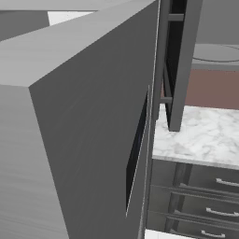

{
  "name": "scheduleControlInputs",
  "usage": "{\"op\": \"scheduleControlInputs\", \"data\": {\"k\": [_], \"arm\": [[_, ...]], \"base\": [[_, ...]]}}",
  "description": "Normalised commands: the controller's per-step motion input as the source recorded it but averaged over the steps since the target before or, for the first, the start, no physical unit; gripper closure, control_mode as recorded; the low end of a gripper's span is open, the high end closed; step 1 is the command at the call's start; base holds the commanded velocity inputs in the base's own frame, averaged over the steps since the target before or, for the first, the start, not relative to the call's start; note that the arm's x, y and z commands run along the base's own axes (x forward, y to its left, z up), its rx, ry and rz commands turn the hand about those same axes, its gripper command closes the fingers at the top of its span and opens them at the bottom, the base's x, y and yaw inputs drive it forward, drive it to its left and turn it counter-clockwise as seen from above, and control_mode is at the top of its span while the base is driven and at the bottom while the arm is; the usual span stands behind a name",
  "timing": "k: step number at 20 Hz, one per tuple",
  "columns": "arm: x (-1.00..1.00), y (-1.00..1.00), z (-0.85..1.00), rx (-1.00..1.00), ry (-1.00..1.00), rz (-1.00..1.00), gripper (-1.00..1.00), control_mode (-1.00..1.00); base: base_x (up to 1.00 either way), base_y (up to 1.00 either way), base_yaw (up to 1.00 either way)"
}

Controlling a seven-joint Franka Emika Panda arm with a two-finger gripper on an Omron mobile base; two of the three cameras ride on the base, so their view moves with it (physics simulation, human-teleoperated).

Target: Place the tupperware containing the fish and tomato meal in the microwave. Close the microwave door and press the start button to reheat the meal.

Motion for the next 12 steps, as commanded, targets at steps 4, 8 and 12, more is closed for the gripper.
{"op": "scheduleControlInputs", "data": {"k": [4, 8, 12], "arm": [[0.03, 0.00, -0.08, 0.01, -0.04, -0.06, -1.00, -1.00], [0.06, 0.00, 0.00, 0.05, 0.00, -0.11, -1.00, -1.00], [0.10, 0.00, 0.00, 0.11, 0.00, -0.16, -1.00, -1.00]], "base": [[0.00, 0.00, 0.00], [0.00, 0.00, 0.00], [0.00, 0.00, 0.00]]}}
